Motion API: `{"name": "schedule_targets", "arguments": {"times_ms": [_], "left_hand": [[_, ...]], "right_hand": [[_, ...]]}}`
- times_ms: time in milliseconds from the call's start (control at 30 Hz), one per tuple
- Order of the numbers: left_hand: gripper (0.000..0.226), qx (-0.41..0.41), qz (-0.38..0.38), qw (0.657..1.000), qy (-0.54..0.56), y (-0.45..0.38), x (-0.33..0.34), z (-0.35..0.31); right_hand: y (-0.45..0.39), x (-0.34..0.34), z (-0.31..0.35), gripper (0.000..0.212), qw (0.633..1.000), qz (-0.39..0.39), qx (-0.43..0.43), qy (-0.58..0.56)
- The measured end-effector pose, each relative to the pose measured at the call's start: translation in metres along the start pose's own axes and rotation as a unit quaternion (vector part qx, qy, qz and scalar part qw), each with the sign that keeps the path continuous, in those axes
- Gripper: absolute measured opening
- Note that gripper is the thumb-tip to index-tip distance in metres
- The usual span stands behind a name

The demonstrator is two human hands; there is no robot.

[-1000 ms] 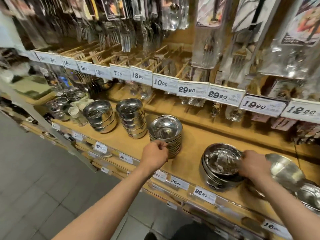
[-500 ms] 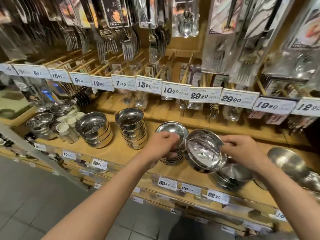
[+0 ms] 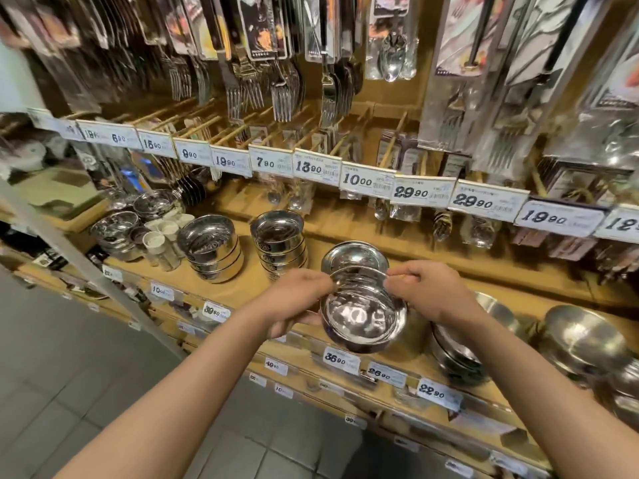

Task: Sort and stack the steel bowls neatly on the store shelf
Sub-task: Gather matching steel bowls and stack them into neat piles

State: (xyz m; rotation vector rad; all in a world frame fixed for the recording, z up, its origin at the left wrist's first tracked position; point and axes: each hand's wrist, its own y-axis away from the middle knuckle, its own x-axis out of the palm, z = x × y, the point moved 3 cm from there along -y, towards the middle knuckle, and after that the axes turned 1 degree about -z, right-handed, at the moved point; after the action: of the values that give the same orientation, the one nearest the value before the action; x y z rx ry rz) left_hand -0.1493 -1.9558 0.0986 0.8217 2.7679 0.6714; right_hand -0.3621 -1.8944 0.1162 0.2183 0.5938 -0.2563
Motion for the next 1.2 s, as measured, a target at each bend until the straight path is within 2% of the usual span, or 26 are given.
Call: {"name": "schedule_targets", "arguments": {"times_ms": [67,167,233,367,433,500,667,800,900,1000,1133,1200], "left_hand": [[0.012,-0.013,-0.032,0.999,0.036,0.007,-0.002,0.004],[0.011,-0.023,-0.096,0.992,0.076,0.013,-0.007,0.006],[0.016,-0.025,-0.129,0.987,0.093,0.018,-0.005,0.008],[0.023,-0.041,-0.125,0.984,0.117,0.027,0.016,0.025],[0.019,-0.058,-0.105,0.985,0.126,0.029,0.023,0.036],[0.026,-0.069,-0.085,0.986,0.127,0.031,0.024,0.044],[0.037,-0.092,-0.066,0.986,0.126,0.030,0.010,0.060],[0.038,-0.085,-0.077,0.983,0.146,0.024,-0.018,0.067],[0.031,-0.086,-0.066,0.983,0.150,0.020,-0.047,0.071],[0.023,-0.084,-0.043,0.986,0.141,0.013,-0.083,0.076],[0.019,-0.095,-0.038,0.986,0.130,0.002,-0.135,0.086],[0.019,-0.104,-0.034,0.987,0.118,-0.004,-0.158,0.090]], "right_hand": [[0.002,0.002,-0.001,0.014,0.996,0.012,0.007,-0.089],[0.009,0.016,-0.002,0.005,0.975,0.088,0.036,-0.199],[0.015,0.030,-0.005,0.017,0.955,0.143,0.044,-0.254],[0.026,0.048,-0.020,0.020,0.942,0.148,0.065,-0.295],[0.030,0.050,-0.031,0.020,0.940,0.142,0.091,-0.298],[0.033,0.050,-0.040,0.022,0.940,0.133,0.115,-0.292],[0.032,0.054,-0.043,0.044,0.950,0.120,0.151,-0.245],[0.026,0.073,-0.034,0.034,0.950,0.108,0.166,-0.241],[0.020,0.098,-0.021,0.006,0.953,0.088,0.169,-0.237],[0.012,0.129,-0.003,0.013,0.956,0.065,0.160,-0.236],[0.001,0.169,0.019,0.006,0.957,0.052,0.173,-0.226],[-0.003,0.189,0.027,0.011,0.953,0.048,0.169,-0.245]]}}
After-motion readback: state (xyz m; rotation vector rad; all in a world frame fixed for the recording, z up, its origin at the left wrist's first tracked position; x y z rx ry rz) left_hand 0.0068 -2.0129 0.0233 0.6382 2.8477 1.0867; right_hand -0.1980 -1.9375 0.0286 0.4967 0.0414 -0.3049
